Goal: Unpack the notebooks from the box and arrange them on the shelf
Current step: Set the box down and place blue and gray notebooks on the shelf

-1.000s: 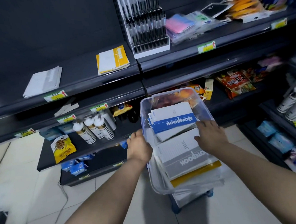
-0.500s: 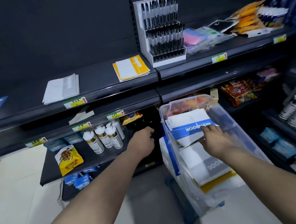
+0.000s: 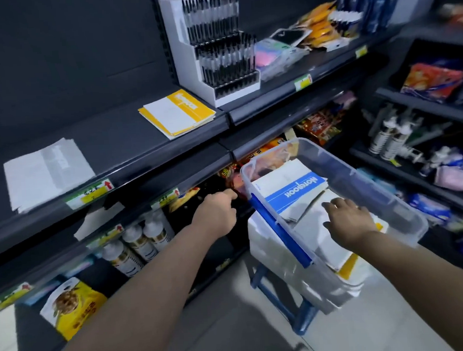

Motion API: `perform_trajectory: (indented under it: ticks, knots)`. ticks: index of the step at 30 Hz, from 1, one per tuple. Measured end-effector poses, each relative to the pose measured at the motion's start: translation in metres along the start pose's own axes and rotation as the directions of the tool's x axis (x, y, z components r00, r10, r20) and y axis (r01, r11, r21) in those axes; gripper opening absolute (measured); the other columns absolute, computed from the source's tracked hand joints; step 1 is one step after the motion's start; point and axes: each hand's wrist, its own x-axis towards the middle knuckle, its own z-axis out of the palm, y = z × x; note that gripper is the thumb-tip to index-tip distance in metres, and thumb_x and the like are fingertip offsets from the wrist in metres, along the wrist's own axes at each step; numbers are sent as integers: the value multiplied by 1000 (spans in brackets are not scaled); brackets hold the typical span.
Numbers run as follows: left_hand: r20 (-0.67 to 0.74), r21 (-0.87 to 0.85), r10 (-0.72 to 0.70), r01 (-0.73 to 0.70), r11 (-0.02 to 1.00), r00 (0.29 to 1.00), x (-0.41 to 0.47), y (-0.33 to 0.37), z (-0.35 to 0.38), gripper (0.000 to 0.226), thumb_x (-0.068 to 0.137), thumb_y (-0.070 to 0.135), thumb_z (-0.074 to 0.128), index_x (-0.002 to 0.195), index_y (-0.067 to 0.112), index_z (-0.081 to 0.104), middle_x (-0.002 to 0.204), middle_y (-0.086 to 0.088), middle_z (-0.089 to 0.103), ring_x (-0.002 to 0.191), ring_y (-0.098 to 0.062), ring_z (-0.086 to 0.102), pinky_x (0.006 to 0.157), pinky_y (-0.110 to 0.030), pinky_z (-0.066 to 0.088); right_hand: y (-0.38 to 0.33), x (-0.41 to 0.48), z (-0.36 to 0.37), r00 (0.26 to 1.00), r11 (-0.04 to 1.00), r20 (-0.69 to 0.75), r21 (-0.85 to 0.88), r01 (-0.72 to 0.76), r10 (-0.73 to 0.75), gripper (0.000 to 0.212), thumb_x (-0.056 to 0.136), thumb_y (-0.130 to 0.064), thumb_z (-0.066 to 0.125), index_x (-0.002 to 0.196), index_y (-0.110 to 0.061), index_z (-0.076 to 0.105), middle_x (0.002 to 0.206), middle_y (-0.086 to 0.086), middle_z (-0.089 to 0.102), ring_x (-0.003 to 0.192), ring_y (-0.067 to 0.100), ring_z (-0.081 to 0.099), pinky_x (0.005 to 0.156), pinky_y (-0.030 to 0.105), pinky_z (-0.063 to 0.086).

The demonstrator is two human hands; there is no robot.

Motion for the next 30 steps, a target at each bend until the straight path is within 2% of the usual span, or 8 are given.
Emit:
perform_trajectory:
  ticks: [5,12,24,30]
  knots:
    - [5,38,110,-110,993,994,29,25,4,38,94,16,50,132,23,54,127,-5,62,117,-25,57,98,-39,48,6,1,-1,997,997,0,22,-71,71,52,97,-37,45,145,-21,33,144,3,40,133,25,37,103,40,38]
    - [67,69,204,-209,975,977,78,66,15,41,97,15,49,138,22,50,136,-1,57,121,-22,56,98,-34,48,21,23,8,992,987,-6,105,-125,126,51,97,-37,45,144,-20,35,144,5,40,133,26,37,103,41,37]
    - [284,171,181,-236,957,942,155,98,57,41,96,17,51,137,20,50,132,-5,60,118,-24,57,97,-36,48,54,43,33,972,965,129,150,-215,196,50,97,-35,44,144,-19,34,145,6,38,132,27,37,104,41,36]
    - [350,226,197,-287,931,916,182,99,81,42,95,16,52,137,21,50,134,-2,59,119,-25,57,93,-34,50,49,37,58,903,896,272,208,-391,331,53,94,-32,46,143,-17,31,141,6,40,128,28,39,102,40,38]
